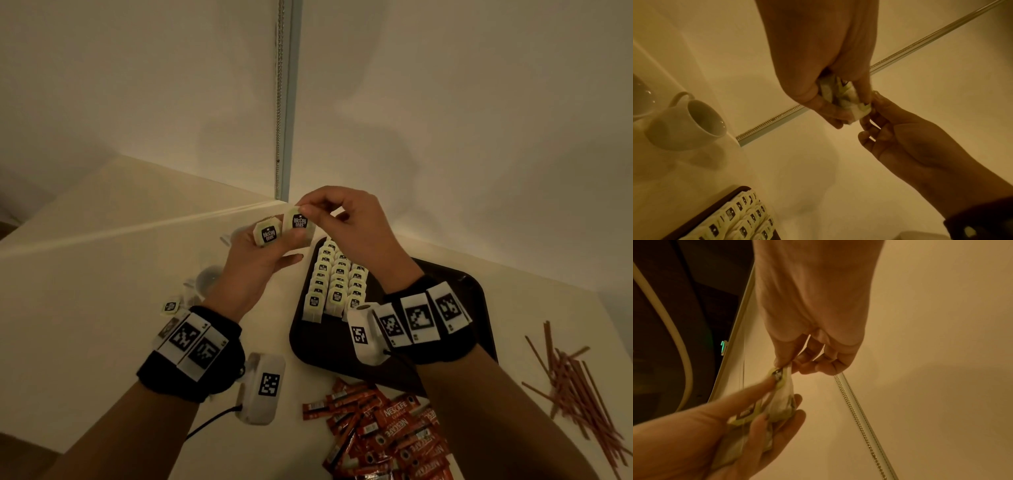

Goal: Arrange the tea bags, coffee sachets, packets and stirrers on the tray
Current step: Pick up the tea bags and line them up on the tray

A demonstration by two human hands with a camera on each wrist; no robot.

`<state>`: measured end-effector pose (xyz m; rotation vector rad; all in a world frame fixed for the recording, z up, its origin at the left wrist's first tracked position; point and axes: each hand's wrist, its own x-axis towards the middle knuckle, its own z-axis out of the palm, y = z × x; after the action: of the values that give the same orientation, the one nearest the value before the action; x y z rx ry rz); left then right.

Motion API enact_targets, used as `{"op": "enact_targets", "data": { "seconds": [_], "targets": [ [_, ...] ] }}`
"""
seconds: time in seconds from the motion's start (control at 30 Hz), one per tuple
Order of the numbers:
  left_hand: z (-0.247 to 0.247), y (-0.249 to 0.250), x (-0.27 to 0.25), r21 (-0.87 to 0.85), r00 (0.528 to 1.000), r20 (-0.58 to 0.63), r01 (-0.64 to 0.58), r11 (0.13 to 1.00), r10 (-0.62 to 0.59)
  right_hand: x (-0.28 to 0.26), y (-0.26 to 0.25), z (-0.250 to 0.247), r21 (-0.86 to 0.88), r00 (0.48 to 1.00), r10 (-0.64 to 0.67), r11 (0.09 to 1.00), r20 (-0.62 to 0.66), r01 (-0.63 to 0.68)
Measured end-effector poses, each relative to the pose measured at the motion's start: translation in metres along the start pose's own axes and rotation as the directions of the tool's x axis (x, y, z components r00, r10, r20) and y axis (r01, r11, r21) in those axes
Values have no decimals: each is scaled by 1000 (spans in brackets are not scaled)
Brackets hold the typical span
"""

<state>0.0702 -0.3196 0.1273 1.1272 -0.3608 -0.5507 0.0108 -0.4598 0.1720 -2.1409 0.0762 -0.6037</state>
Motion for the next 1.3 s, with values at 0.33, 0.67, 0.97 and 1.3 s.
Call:
{"op": "enact_targets", "data": {
  "seconds": [0.33, 0.67, 0.97, 1.3],
  "targets": [
    [0, -5, -5, 135, 1000, 6, 26, 991, -28, -6, 9, 3, 81, 998, 5, 997, -60, 0],
    [-32, -18, -9, -160, 949, -121, 270, 950, -290, -58, 69, -4, -239, 941, 332, 920, 57, -310],
    [-44, -17, -12, -71, 945, -215, 238, 969, -248, -105, 138, 25, -322, 708, 681, 723, 185, -611],
    [-50, -20, -12, -78, 926, -257, 265, 961, -276, -96, 163, 36, -300, 726, 688, 698, 28, -650]
  ]
}}
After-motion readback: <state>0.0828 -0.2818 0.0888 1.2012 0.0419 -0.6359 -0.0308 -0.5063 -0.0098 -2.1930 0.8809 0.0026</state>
